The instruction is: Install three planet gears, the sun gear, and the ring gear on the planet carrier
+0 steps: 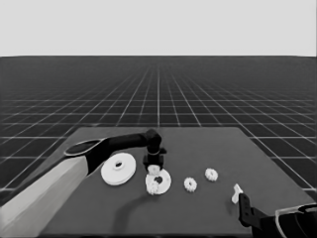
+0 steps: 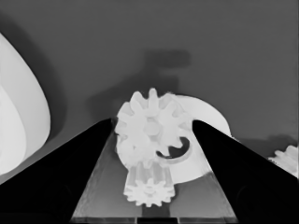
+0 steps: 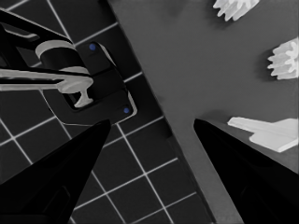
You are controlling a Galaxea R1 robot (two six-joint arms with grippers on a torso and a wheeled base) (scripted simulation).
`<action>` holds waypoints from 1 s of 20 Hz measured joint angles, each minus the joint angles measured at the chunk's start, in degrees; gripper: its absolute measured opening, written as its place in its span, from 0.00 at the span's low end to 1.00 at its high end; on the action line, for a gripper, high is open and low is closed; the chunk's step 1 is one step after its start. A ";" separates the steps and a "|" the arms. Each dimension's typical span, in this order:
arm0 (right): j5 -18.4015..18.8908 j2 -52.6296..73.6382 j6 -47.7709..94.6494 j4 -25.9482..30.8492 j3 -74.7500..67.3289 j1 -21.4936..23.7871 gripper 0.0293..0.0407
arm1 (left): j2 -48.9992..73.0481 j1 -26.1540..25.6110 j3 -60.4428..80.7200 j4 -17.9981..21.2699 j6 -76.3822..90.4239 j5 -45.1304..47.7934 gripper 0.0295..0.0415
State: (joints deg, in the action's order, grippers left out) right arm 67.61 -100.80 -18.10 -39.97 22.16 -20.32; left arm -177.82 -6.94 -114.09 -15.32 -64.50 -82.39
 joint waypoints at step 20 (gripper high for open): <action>0.00 0.00 0.00 0.00 0.00 0.00 0.81 | 39.60 18.40 56.68 0.90 48.46 26.88 0.99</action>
State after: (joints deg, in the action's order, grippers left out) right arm 67.61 -100.80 -18.10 -39.97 22.16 -20.32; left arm -138.22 11.46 -57.41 -14.42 -16.04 -55.51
